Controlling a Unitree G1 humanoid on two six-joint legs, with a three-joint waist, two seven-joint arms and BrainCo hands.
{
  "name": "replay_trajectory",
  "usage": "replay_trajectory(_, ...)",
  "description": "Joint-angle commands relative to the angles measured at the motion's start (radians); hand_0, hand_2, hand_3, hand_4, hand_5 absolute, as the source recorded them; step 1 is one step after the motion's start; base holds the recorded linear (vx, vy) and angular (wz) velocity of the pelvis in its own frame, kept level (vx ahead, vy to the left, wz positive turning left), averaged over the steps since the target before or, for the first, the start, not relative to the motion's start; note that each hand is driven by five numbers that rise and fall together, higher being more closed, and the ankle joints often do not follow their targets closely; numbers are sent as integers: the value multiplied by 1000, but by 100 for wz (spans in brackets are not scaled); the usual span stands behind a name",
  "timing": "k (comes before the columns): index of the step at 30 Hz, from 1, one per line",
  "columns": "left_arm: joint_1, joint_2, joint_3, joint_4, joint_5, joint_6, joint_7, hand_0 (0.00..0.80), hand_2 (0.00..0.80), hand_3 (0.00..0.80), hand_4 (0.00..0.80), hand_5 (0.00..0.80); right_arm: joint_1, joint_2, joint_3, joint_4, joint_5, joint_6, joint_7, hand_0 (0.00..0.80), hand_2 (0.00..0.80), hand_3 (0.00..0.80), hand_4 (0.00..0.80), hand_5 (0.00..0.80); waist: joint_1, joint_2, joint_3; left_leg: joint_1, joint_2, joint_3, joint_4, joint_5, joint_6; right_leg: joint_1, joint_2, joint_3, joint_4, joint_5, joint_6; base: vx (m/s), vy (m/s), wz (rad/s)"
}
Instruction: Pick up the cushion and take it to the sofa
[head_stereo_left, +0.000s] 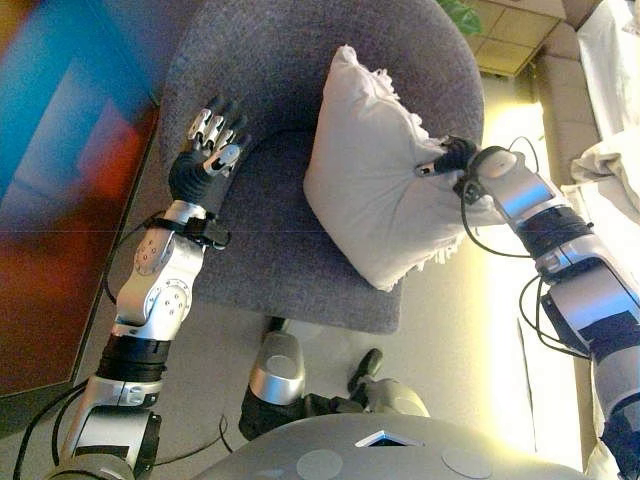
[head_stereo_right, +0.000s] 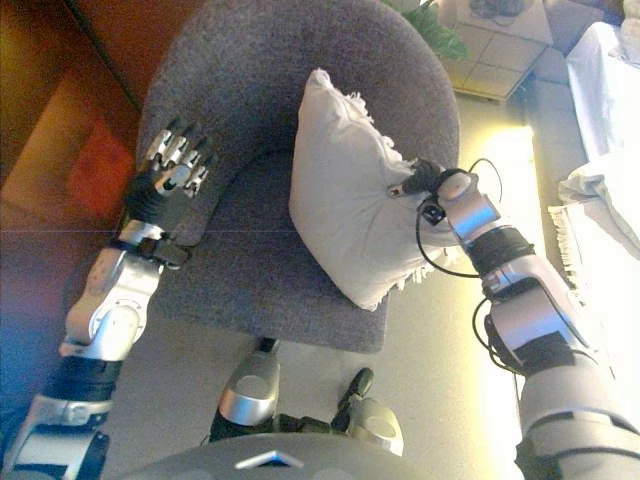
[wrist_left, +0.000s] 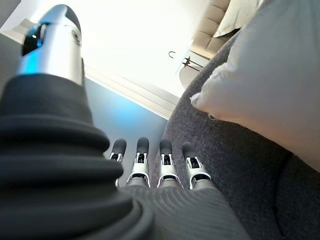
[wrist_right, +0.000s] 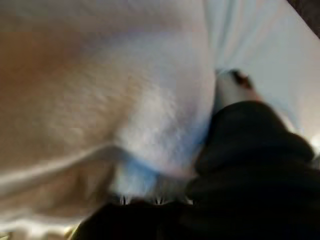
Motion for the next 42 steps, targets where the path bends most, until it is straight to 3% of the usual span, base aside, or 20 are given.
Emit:
replay_trajectory(1,-74,10,-19,-53,-22,-79,-20,0,0,0,0,0,-204,-77,20,-2,50,-52,-91,0,0,0,0,0,5,15,4,-43,6,17,96,-77,15,-30,-22,-37,95,-72,10,-93,19,-4)
replay_trajectory(13,-44,2,0,-62,-42,-87,-27,0,0,0,0,0,-101,-102,-134,29,246,-58,-265,0,0,0,0,0,-19,34,-22,-13,2,39,77,-79,23,-28,-33,-36,107,-81,6,6,37,0)
replay_trajectory(18,-6,8,26,-65,-56,-88,-39,0,0,0,0,0,-26,-155,-191,29,267,-50,-263,0,0,0,0,0,-32,33,-53,19,1,54,58,-81,26,-14,-37,-30,109,-84,11,71,27,2)
replay_trajectory(26,68,8,61,-63,-76,-74,-109,0,0,0,0,0,119,-198,-320,31,275,-86,-307,0,0,0,0,0,-46,33,-87,63,4,72,42,-92,32,18,-38,-20,97,-86,14,60,2,-3)
replay_trajectory(31,144,-9,88,-66,-96,-77,-134,0,0,0,0,0,259,-205,-415,-85,265,-176,-347,0,0,0,0,0,-67,35,-116,93,6,92,22,-96,40,31,-36,-7,90,-90,13,23,32,-6)
replay_trajectory(34,183,-28,97,-60,-79,-83,-145,0,0,0,0,0,353,-163,-485,-214,279,-249,-368,0,0,0,0,0,-83,35,-127,108,8,107,13,-100,44,37,-32,2,87,-94,11,-4,33,-10)
replay_trajectory(36,225,-62,112,-53,-32,-92,-141,0,0,0,0,0,486,-77,-547,-376,333,-309,-369,0,0,0,0,0,-108,38,-134,126,7,119,-2,-102,51,42,-25,14,84,-98,9,-29,50,-13)
replay_trajectory(39,309,-123,147,-41,16,-103,-124,0,0,0,0,0,745,112,-638,-581,406,-416,-261,0,0,0,0,0,-150,43,-157,159,8,144,-48,-94,63,48,-13,34,76,-101,8,-49,66,-15)
replay_trajectory(42,364,-165,168,0,51,-139,-134,0,0,0,0,0,902,267,-649,-644,502,-465,-135,0,0,0,0,0,-191,44,-183,181,7,167,-80,-86,67,47,-4,48,72,-102,9,-56,59,-15)
